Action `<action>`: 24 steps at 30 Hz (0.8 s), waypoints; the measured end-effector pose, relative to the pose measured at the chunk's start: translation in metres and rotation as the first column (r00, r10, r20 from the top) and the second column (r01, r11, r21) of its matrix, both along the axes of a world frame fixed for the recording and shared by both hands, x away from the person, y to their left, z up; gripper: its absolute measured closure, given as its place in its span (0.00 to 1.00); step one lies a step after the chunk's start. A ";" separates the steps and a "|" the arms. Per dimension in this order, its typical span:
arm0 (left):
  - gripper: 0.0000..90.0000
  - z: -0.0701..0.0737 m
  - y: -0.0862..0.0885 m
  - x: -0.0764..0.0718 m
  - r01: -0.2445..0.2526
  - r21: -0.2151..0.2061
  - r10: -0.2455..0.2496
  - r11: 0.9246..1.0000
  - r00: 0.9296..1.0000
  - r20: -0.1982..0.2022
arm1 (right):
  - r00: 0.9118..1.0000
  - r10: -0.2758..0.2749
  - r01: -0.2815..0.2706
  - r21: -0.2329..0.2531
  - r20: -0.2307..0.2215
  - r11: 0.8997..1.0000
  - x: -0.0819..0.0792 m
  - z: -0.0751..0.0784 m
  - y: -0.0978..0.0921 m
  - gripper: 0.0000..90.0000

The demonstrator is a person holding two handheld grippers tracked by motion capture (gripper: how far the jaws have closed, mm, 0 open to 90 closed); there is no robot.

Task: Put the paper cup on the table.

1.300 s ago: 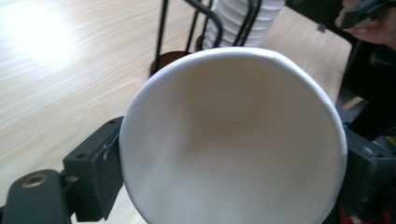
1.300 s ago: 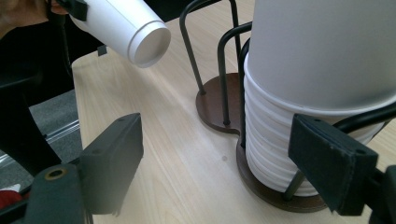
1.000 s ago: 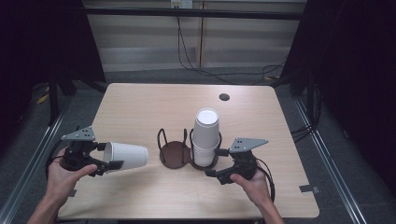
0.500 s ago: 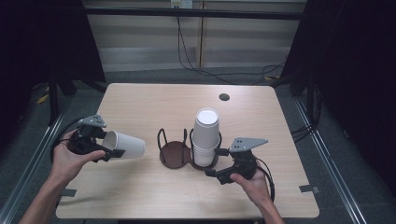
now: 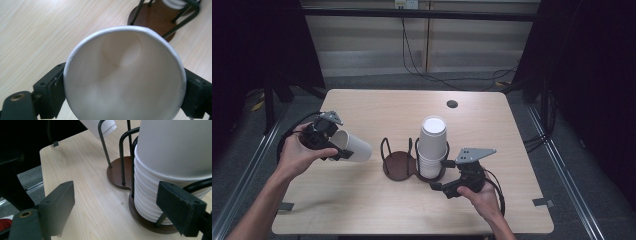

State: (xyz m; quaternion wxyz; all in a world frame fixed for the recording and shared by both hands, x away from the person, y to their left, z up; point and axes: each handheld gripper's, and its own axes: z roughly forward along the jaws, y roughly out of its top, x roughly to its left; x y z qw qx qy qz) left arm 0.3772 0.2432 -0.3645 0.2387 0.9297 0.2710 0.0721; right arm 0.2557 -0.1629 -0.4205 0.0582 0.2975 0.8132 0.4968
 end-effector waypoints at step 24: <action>0.12 -0.018 -0.051 0.029 0.060 0.225 -0.038 0.973 0.994 -0.101 | 1.000 0.002 -0.002 0.006 -0.006 1.000 0.000 -0.003 0.001 0.17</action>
